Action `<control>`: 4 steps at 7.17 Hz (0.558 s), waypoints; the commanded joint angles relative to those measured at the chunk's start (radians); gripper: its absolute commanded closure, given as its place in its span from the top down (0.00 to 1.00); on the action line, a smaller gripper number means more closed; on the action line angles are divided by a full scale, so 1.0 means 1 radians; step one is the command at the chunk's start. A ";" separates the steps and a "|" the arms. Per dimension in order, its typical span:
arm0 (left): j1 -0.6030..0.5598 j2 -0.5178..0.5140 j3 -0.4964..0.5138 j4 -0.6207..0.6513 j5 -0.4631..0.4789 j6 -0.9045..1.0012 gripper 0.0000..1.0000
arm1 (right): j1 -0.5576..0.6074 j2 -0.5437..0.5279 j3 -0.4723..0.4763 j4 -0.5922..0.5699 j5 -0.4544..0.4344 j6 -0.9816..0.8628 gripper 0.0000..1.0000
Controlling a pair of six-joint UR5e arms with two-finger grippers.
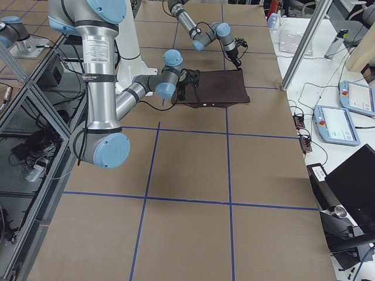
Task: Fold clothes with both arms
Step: 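Push the shirt's near corner with the left gripper while the right gripper holds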
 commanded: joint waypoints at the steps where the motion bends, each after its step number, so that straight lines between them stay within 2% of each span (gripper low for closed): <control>1: 0.009 -0.018 0.085 -0.117 0.031 0.006 0.00 | -0.002 0.002 -0.001 -0.001 -0.001 0.000 1.00; 2: 0.007 -0.011 0.093 -0.131 0.034 0.043 0.99 | -0.003 0.003 -0.004 -0.001 -0.003 0.000 1.00; 4: -0.048 -0.014 0.069 -0.122 0.009 0.163 1.00 | 0.009 0.049 -0.031 -0.017 0.002 -0.014 1.00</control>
